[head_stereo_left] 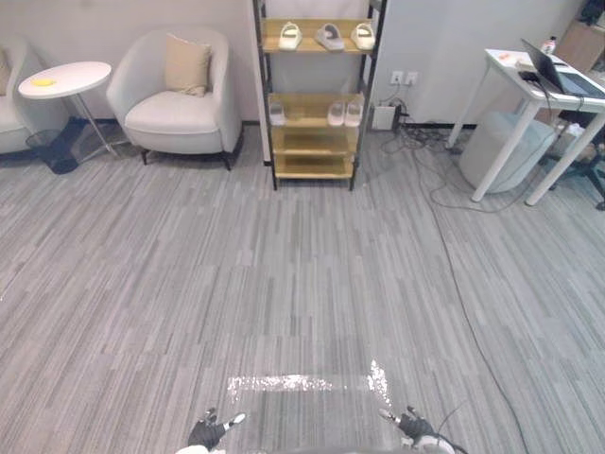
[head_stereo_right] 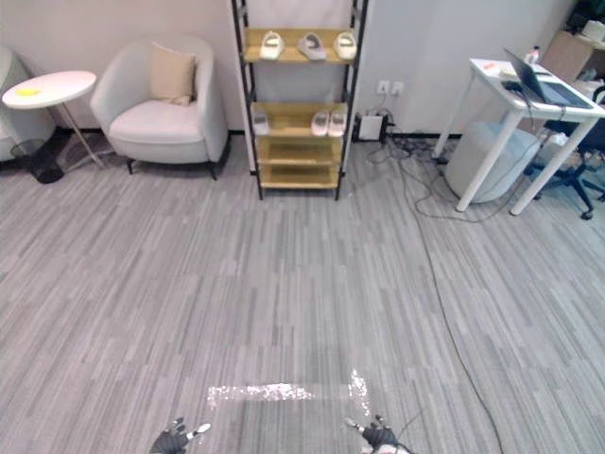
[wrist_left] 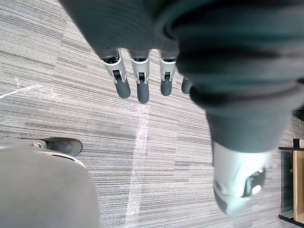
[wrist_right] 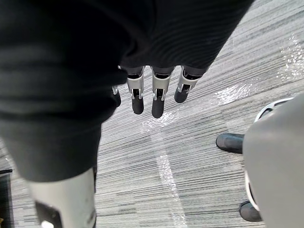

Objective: Organize the slippers on the shoe rack

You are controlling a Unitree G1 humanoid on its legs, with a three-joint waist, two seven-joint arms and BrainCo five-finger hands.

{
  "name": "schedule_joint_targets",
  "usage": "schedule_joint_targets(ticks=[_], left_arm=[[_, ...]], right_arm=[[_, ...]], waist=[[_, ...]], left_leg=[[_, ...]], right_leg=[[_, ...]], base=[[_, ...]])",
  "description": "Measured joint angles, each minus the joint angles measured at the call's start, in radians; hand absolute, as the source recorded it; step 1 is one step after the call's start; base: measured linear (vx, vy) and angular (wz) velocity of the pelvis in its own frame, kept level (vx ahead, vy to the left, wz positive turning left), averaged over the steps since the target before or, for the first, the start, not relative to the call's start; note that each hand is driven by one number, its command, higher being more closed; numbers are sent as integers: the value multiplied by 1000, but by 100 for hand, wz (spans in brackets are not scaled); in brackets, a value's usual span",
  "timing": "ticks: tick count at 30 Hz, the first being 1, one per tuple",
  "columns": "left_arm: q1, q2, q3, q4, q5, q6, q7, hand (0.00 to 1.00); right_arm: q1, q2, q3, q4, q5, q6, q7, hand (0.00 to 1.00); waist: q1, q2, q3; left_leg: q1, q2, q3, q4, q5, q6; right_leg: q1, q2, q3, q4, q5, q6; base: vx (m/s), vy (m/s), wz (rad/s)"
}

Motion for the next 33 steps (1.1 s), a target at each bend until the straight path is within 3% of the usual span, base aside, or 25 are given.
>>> schedule_joint_targets(ticks=[13,18,20,22,24,26,29,30,32,33], left_arm=[[-22,21,0,-1,0,1,1,0],[-50,30,-1,-3,0,1,15,0],[-47,18,-1,-5,-1,1,17,0],[-43,4,0,-4,-1,2,19,0],[-44,3,0,-6,-4,0,23,0],[-46,6,1,-6,-4,0,23,0],[-42,-3,3,-6,-5,1,24,0],[-37,-4,6,-3,-5,1,28,0],[-35,7,23,-3,-5,1,31,0],[-37,18,24,-2,-4,3,34,0]], right_arm=[[-18,11,7,0,-26,0,-2,0],[-27,8,7,3,-26,-2,-12,0],[-30,-13,12,2,-25,-5,-13,0],[-39,-30,20,0,-21,-7,-15,0],[-39,-38,19,-3,-17,-7,-23,0],[-39,-37,19,-4,-18,-7,-32,0],[-37,-36,24,-4,-19,-7,-35,0],[-38,-34,41,-3,-20,-7,-36,0],[-35,-19,46,-2,-27,-7,-32,0],[-37,-6,47,-2,-28,-6,-31,0]], waist=[[-4,-21,42],[-3,-26,62],[2,-3,77],[5,31,90],[8,31,95],[13,24,99],[29,31,96],[42,26,97],[54,-2,87],[59,-24,82]], left_leg=[[-27,-5,0,18,3,-1],[-258,31,98,453,-84,-33],[-368,97,149,716,-81,-29],[-440,146,146,864,-118,7],[-493,152,133,798,-145,1],[-494,122,111,598,-137,-7],[-477,86,43,306,-54,-48],[-483,77,47,334,-3,-22],[-494,39,55,408,-27,19],[-481,14,64,433,-74,45]], right_leg=[[-11,-6,-18,0,-1,-1],[-37,-25,-30,-1,-24,-15],[-30,-18,5,28,-47,-18],[-22,-10,30,46,-59,-21],[-25,-32,58,50,-66,-12],[-24,-66,76,53,-78,7],[-35,-102,109,59,-112,62],[-30,-116,128,68,-127,86],[-12,-159,137,115,-158,125],[-66,-202,157,287,-204,143]], base=[[-6,1,2],[-41,-8,14],[-38,28,-34],[49,106,-45],[113,131,-42],[244,213,-31],[274,261,-31],[365,325,-40],[501,294,-20],[561,270,-10]])
